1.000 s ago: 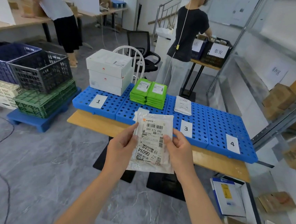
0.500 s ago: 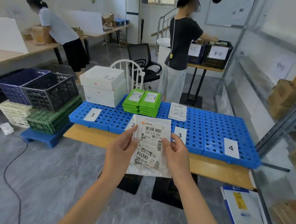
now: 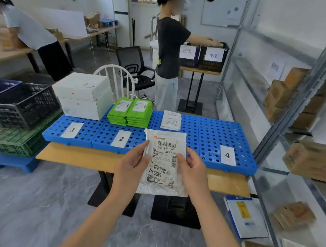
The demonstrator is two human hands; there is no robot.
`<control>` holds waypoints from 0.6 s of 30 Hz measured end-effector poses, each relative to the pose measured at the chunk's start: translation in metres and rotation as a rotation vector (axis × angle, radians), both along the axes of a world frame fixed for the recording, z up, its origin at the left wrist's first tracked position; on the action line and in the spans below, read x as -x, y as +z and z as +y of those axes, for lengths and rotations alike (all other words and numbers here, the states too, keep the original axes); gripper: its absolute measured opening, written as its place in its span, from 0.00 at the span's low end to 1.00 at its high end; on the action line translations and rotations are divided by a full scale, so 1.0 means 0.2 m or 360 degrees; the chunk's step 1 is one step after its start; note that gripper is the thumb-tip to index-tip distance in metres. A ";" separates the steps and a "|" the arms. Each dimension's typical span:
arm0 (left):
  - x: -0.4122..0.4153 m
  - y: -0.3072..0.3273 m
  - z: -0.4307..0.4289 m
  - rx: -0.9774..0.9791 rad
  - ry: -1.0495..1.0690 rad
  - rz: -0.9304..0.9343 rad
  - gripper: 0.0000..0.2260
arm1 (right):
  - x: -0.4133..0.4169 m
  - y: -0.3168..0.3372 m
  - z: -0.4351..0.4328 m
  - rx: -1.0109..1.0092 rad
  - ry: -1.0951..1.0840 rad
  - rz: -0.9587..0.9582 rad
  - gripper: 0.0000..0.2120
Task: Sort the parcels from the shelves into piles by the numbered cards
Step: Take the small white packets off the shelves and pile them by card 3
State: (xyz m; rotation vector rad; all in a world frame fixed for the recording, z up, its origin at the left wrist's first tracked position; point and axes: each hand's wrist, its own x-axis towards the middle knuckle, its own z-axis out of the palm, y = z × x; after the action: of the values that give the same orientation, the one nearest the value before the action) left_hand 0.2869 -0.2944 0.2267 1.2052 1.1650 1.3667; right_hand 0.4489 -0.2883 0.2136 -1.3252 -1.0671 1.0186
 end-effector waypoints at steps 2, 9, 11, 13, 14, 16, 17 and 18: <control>-0.02 -0.01 0.03 -0.0002 -0.0025 -0.0003 0.17 | -0.03 0.00 0.02 0.0002 -0.0018 -0.0026 0.10; -0.07 -0.03 0.13 -0.0004 -0.0013 -0.0038 0.17 | -0.07 -0.01 0.11 -0.0001 -0.0050 -0.0111 0.10; -0.07 -0.03 0.16 0.0005 -0.0011 -0.0053 0.17 | -0.07 -0.01 0.14 -0.0001 -0.0053 -0.0135 0.09; -0.06 -0.03 0.21 0.0010 -0.0011 -0.0046 0.17 | -0.06 -0.01 0.19 -0.0004 -0.0057 -0.0145 0.09; -0.04 -0.03 0.24 0.0009 -0.0018 -0.0043 0.17 | -0.05 -0.01 0.21 -0.0004 -0.0063 -0.0143 0.10; -0.02 -0.04 0.29 0.0003 -0.0039 -0.0044 0.17 | -0.03 -0.02 0.26 -0.0003 -0.0071 -0.0156 0.10; -0.01 -0.04 0.32 0.0000 -0.0043 -0.0042 0.17 | -0.01 -0.02 0.28 -0.0003 -0.0072 -0.0175 0.10; 0.01 -0.04 0.34 -0.0004 -0.0045 -0.0039 0.17 | 0.00 -0.02 0.31 0.0000 -0.0075 -0.0190 0.10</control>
State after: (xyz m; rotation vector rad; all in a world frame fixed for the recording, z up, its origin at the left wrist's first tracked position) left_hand 0.2853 -0.2258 0.2189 1.1990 1.1258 1.3586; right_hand 0.4483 -0.2268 0.2100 -1.4190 -1.1197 0.9137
